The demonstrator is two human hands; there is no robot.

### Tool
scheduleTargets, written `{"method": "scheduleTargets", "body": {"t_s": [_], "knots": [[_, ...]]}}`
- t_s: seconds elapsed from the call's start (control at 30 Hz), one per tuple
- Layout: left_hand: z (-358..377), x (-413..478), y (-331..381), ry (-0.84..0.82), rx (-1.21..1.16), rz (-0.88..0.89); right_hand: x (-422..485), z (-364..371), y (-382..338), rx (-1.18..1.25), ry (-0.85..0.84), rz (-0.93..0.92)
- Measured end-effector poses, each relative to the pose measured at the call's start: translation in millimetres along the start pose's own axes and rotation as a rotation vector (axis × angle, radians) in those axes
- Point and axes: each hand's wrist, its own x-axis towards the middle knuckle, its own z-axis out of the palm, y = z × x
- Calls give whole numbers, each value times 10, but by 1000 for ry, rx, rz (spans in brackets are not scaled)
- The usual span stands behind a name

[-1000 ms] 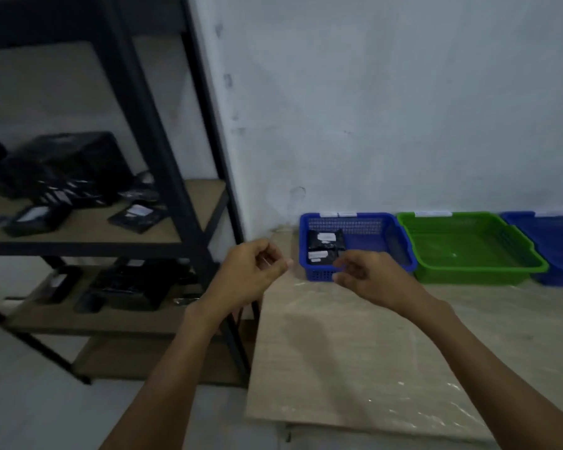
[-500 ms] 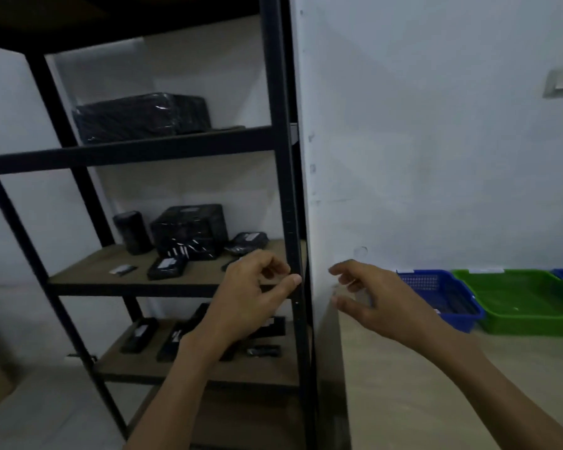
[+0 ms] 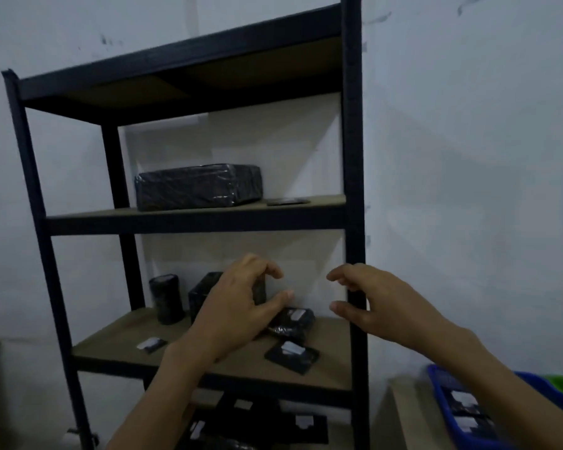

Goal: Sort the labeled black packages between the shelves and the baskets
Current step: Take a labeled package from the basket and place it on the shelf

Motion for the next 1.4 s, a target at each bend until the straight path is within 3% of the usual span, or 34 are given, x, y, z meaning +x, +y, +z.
{"method": "scheduleTargets", "body": {"t_s": [0.13,0.27,0.43,0.57,0.73,0.83,0.93,1.0,1.17,1.27,1.4], "knots": [[-65,446,-551,8,54,15,702,100,39,-32,63,-30],[-52,1000,-1091,73,124,78,1375,132,17,-26,273,-49],[67,1585,-1626,149,209,166,2124,116,28,-145,462,116],[192,1807,-1946,136,270,204,2510,164,134,-357,369,403],[343,1809,-2083,266,293,230,2730,159,243,-368,123,640],[404,1809,-2087,337,301,241,2799,177,321,-163,123,694],[448,1802,-2091,363,293,236,2859,153,354,418,228,573],[457,1798,-2093,379,296,237,2914,98,370,679,291,454],[469,1796,-2097,403,300,239,3012,-22,413,647,273,247],[477,1796,-2091,409,299,238,3010,31,430,623,182,269],[476,1796,-2087,420,298,242,3030,173,488,630,194,297]]}}
